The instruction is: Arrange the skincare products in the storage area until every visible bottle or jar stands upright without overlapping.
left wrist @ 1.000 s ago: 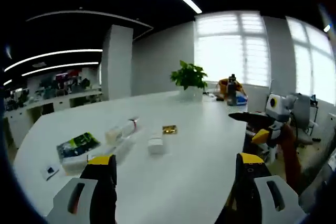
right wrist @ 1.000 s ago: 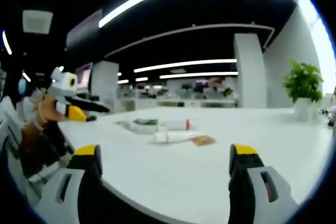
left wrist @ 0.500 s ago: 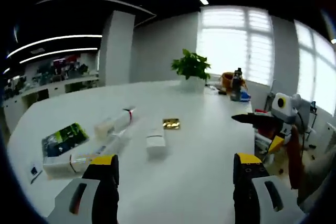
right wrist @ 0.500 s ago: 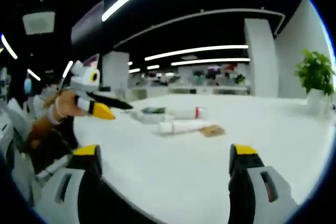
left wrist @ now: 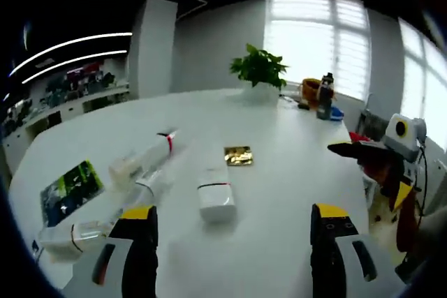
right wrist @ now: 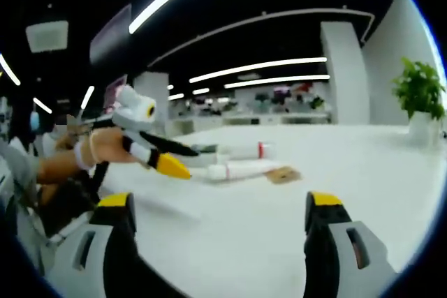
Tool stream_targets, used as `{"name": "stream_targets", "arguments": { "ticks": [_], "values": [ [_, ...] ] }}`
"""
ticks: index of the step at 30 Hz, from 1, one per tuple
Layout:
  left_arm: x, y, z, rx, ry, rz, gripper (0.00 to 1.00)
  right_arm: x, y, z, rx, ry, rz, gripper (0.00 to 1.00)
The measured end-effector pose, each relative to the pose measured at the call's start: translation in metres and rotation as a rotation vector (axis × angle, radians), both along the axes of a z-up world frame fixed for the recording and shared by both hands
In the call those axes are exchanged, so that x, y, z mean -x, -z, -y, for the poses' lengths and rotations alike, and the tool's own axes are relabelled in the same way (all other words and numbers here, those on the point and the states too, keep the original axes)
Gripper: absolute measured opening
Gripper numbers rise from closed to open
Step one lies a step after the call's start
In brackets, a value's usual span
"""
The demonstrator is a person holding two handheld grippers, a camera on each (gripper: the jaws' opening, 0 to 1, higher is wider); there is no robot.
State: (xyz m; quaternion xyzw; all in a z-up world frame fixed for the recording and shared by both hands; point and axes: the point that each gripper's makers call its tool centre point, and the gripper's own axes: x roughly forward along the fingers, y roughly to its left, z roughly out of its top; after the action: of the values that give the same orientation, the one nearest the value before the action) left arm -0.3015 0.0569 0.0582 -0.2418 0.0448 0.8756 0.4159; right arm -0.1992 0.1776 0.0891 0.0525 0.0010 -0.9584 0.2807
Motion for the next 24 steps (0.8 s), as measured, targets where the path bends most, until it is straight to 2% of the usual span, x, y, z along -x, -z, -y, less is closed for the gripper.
{"name": "stream_targets", "arguments": {
  "ticks": [4, 8, 14, 15, 17, 19, 22, 24],
  "values": [
    [0.013, 0.001, -0.008, 0.021, -0.003, -0.031, 0.92, -0.001, -0.001, 0.000, -0.004, 0.006, -0.005, 1.00],
    [0.016, 0.005, -0.018, 0.050, 0.007, -0.026, 0.91, -0.001, -0.002, -0.001, 0.003, 0.014, -0.007, 1.00],
    [0.013, 0.013, -0.029, 0.190, 0.059, 0.004, 0.91, -0.004, -0.001, -0.002, -0.011, 0.009, 0.002, 1.00],
    [0.017, 0.012, -0.033, 0.201, 0.055, -0.003, 0.89, -0.005, -0.001, -0.002, -0.011, 0.011, 0.000, 1.00],
    [0.023, 0.006, -0.035, 0.204, 0.041, -0.036, 0.78, -0.006, -0.003, -0.002, -0.009, 0.011, -0.005, 1.00],
    [0.031, -0.003, -0.039, 0.201, 0.029, -0.052, 0.72, -0.007, -0.006, -0.002, -0.007, 0.012, -0.013, 1.00],
    [0.042, -0.003, -0.041, 0.252, 0.019, -0.025, 0.73, -0.009, -0.009, 0.001, -0.020, 0.006, -0.021, 1.00],
    [0.047, -0.001, -0.043, 0.256, 0.004, 0.015, 0.74, -0.009, -0.010, 0.001, -0.022, 0.004, -0.022, 1.00]
  ]
}}
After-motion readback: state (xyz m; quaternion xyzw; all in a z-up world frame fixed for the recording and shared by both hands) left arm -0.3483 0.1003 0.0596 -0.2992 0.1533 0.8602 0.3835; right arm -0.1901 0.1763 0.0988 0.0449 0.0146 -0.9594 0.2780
